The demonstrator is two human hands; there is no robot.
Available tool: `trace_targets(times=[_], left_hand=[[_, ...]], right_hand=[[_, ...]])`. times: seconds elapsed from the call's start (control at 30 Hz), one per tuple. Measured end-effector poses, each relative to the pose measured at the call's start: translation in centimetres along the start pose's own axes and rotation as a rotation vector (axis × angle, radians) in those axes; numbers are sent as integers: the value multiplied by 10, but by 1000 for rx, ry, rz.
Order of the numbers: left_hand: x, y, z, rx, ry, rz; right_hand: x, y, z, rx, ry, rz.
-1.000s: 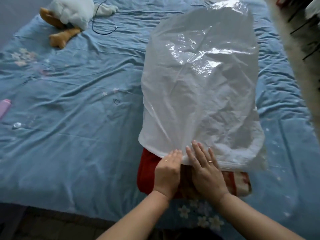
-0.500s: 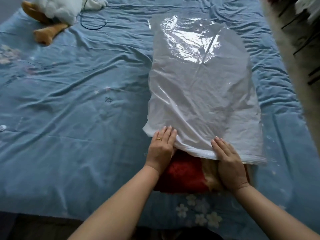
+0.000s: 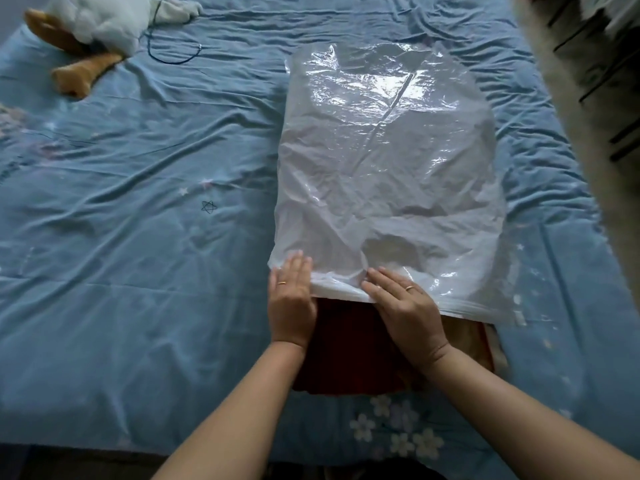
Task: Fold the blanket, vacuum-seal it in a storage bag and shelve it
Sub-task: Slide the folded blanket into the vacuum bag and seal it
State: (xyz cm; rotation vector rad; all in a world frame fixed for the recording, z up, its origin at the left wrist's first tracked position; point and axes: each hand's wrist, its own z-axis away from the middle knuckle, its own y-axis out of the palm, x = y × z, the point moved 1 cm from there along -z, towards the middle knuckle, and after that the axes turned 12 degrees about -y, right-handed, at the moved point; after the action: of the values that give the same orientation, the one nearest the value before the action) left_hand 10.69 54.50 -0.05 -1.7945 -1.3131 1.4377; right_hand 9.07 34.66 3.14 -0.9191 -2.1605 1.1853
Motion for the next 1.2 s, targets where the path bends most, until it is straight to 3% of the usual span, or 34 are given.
trace_targets(times=[0.13, 0.23, 0.47, 0.6, 0.7, 0.83, 0.97, 1.2], left_hand=[[39, 1, 0, 37, -235, -23], [55, -5, 5, 171, -390, -76], [55, -20, 56, 361, -424, -140], [43, -25, 118, 412, -335, -254], [43, -27, 148, 534, -424, -163], [46, -36, 147, 354, -313, 43], [16, -52, 121, 284, 40, 177], [-49, -38, 87, 242, 213, 127]], right_hand=[[5, 3, 1, 28, -12, -3], [9, 8, 6, 43, -13, 2], [17, 8, 24, 64, -59, -23], [26, -17, 68, 117, -137, -77], [33, -29, 89, 155, -169, -101], [38, -22, 82, 170, -179, -100], [38, -18, 70, 126, -92, -17], [17, -24, 75, 92, 100, 67]])
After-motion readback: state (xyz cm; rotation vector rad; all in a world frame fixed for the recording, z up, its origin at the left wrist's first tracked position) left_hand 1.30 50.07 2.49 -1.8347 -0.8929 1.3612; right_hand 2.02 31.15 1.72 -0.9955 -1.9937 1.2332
